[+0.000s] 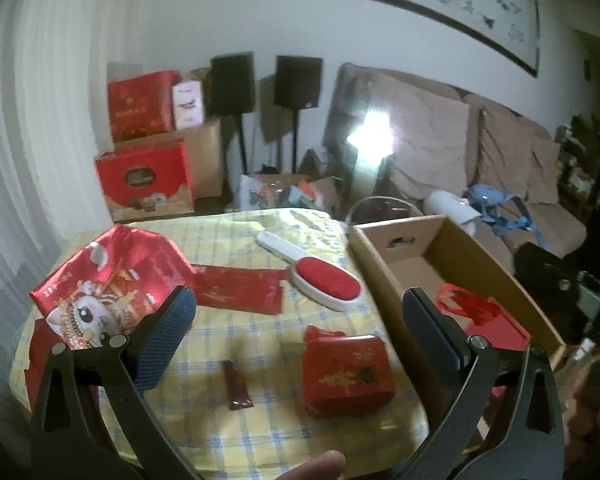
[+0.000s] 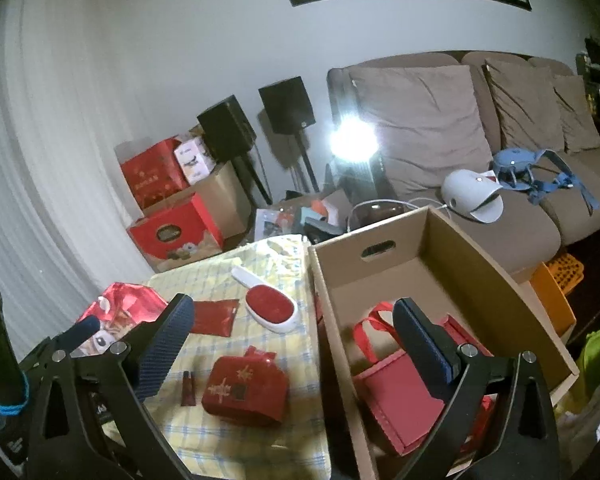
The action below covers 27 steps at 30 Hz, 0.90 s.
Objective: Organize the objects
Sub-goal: 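Move both open tools over the table toward the small red items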
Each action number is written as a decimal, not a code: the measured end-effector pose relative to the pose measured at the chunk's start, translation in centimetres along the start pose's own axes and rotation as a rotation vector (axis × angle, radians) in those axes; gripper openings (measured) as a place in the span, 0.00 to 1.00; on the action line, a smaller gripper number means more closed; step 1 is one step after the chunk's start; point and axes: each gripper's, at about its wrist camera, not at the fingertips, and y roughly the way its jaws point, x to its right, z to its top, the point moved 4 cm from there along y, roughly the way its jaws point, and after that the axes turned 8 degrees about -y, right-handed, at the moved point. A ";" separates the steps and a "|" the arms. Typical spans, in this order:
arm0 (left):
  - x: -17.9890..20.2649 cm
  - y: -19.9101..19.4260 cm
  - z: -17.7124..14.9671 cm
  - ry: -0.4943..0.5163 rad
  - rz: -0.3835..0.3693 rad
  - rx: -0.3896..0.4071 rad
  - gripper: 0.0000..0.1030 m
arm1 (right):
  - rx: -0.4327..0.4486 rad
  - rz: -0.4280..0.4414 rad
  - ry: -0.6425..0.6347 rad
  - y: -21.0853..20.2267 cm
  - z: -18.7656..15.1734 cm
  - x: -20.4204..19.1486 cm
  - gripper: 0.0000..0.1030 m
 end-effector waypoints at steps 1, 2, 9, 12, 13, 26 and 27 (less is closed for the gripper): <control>-0.3 0.0 -0.1 -0.001 0.012 0.025 1.00 | 0.001 -0.001 0.003 0.0 -0.1 0.0 0.98; -0.6 0.0 -0.2 0.002 0.022 0.039 1.00 | 0.004 -0.002 0.010 0.1 -0.1 0.0 0.98; -1.3 1.5 -1.3 -0.025 -0.011 -0.034 1.00 | -0.005 0.005 -0.019 0.8 -0.6 -0.6 0.98; -1.4 2.6 -1.5 -0.036 0.010 -0.091 1.00 | -0.003 0.008 -0.035 0.9 -0.8 -0.9 0.98; -1.3 2.7 -1.5 -0.015 0.060 -0.075 1.00 | -0.004 0.011 -0.038 0.9 -0.8 -0.9 0.98; 0.2 1.0 -1.4 -0.019 -0.117 -0.106 1.00 | 0.021 0.010 -0.036 0.1 -0.3 -0.5 0.98; -0.1 1.0 -1.3 -0.032 -0.110 -0.085 1.00 | 0.024 0.007 -0.037 0.0 -0.3 -0.5 0.98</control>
